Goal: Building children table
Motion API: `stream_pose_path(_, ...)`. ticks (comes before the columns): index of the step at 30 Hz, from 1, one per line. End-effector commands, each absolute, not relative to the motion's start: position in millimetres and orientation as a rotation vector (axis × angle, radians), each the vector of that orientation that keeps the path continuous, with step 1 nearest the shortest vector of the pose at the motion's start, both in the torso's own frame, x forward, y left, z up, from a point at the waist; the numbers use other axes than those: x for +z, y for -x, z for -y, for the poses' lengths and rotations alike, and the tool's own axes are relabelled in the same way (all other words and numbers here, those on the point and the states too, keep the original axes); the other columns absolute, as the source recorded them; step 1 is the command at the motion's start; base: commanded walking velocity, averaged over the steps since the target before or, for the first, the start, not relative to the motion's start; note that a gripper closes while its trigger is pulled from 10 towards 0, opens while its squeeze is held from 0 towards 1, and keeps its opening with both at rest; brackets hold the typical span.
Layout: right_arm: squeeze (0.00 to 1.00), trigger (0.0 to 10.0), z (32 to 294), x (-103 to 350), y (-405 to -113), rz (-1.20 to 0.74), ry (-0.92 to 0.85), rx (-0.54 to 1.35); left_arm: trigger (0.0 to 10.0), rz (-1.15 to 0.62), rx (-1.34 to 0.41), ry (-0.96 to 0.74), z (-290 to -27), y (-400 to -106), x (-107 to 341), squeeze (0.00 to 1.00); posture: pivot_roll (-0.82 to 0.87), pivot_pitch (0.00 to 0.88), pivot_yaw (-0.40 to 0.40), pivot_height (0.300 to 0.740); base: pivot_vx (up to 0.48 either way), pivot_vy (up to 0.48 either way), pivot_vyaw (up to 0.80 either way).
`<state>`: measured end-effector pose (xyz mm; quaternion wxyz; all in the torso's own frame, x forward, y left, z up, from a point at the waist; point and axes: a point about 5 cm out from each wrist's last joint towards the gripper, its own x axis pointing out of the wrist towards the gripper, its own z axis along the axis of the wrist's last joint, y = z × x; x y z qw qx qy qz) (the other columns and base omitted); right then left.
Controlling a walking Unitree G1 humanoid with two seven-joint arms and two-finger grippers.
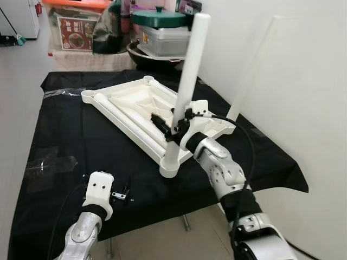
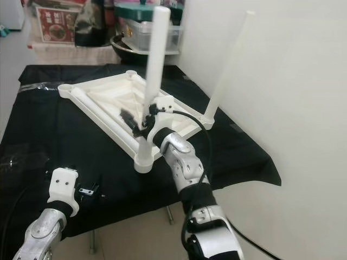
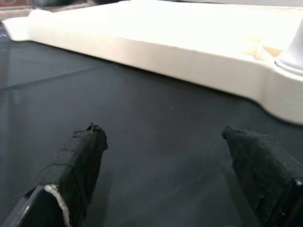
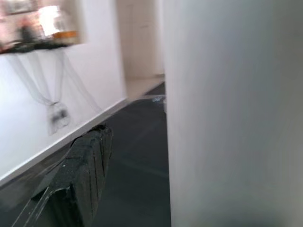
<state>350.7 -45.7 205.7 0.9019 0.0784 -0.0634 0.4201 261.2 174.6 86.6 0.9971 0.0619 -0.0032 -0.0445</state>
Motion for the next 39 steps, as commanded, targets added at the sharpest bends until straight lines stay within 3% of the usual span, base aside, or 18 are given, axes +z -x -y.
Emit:
stream_pose_path(1,0.00,10.0,28.8,198.8,-339.0,0.124,-0.128,0.986,10.0,-0.004,-0.096,-0.126,-172.9,-261.2,83.1,0.00,0.18,0.000,-0.158,0.740,0.000,0.000,0.00)
stream_pose_path(8,0.00,9.8,9.6,180.3,-329.3,0.080,-0.094,1.084,10.0,-0.002,-0.088,-0.125,-173.8,-260.7,83.6,0.00,0.19,0.000,-0.171,0.740,0.000,0.000,0.00)
stream_pose_path(9,0.00,9.5,7.3,180.0,-329.1,0.080,-0.095,1.100,10.0,-0.003,-0.087,-0.125,-173.9,-260.6,83.4,0.00,0.19,0.000,-0.171,0.740,0.000,0.000,0.00)
stream_pose_path(10,0.00,7.6,5.4,179.7,-329.8,0.081,-0.093,1.104,10.0,-0.004,-0.088,-0.124,-173.6,-260.5,83.2,0.00,0.19,0.000,-0.170,0.740,0.000,0.000,0.00)
stream_pose_path(12,0.00,7.6,5.4,179.7,-329.8,0.081,-0.093,1.104,10.0,-0.004,-0.088,-0.124,-173.6,-260.5,83.2,0.00,0.19,0.000,-0.170,0.740,0.000,0.000,0.00)
stream_pose_path(13,0.00,1.4,4.5,179.8,-330.5,0.088,-0.092,1.119,10.0,-0.004,-0.090,-0.124,-172.8,-260.5,83.0,0.00,0.19,0.000,-0.170,0.740,0.000,0.000,0.00)
stream_pose_path(14,0.00,0.0,5.0,180.8,-332.0,0.103,-0.101,1.108,10.0,-0.004,-0.092,-0.123,-172.2,-260.7,83.0,0.00,0.19,0.000,-0.171,0.740,0.000,0.000,0.00)
stream_pose_path(17,0.00,0.0,8.5,180.7,-335.9,0.114,-0.081,1.057,10.0,-0.003,-0.092,-0.123,-172.0,-260.9,83.2,0.00,0.18,0.000,-0.171,0.740,0.000,0.000,0.00)
stream_pose_path(20,0.00,0.0,36.6,161.4,-367.2,-0.051,0.017,0.540,10.0,-0.003,-0.089,-0.123,-172.6,-260.7,83.1,0.00,0.18,0.000,-0.170,0.740,0.000,0.000,0.00)
stream_pose_path(24,0.00,0.0,80.8,143.1,-376.7,-0.162,0.036,0.079,10.0,-0.004,-0.091,-0.123,-172.4,-260.2,82.8,0.00,0.18,0.000,-0.169,0.740,0.000,0.000,0.00)
stream_pose_path(26,0.00,0.0,88.3,140.1,-374.2,-0.167,0.034,0.008,10.0,-0.004,-0.091,-0.124,-172.6,-260.1,82.9,0.00,0.18,0.000,-0.163,0.740,0.000,0.000,0.00)
stream_pose_path(27,0.00,8.1,86.0,137.1,-366.7,-0.179,0.013,-0.003,10.0,-0.005,-0.094,-0.126,-172.9,-260.1,82.8,0.00,0.17,0.000,-0.156,0.740,0.000,0.000,0.00)
stream_pose_path(29,0.00,8.1,83.6,136.6,-364.8,-0.182,0.007,0.008,10.0,-0.006,-0.095,-0.126,-172.9,-260.1,82.8,0.00,0.17,0.000,-0.156,0.740,0.000,0.000,0.00)
stream_pose_path(30,0.00,10.0,78.2,139.4,-363.2,-0.161,-0.001,0.050,10.0,-0.007,-0.098,-0.126,-172.4,-260.2,82.5,0.00,0.16,0.000,-0.150,0.740,0.000,0.000,0.00)
stream_pose_path(34,0.00,10.0,68.8,147.9,-361.5,-0.095,-0.045,0.134,10.0,-0.008,-0.102,-0.126,-171.8,-260.5,82.2,0.00,0.16,0.000,-0.149,0.740,0.000,0.000,0.00)
stream_pose_path(35,1.00,10.0,64.8,152.4,-360.6,-0.060,-0.073,0.173,10.0,-0.008,-0.103,-0.127,-171.7,-260.7,82.1,0.00,0.16,0.000,-0.149,0.740,0.000,0.000,0.00)
stream_pose_path(38,1.00,10.0,51.4,163.7,-361.3,-0.053,-0.162,0.291,10.0,-0.007,-0.103,-0.128,-172.4,-261.5,82.7,0.00,0.17,0.000,-0.152,0.740,0.000,0.000,0.00)
stream_pose_path(39,0.08,10.0,42.0,174.5,-361.5,-0.039,-0.202,0.414,10.0,-0.005,-0.100,-0.128,-173.2,-262.0,83.0,0.00,0.17,0.000,-0.152,0.740,0.000,0.000,0.00)
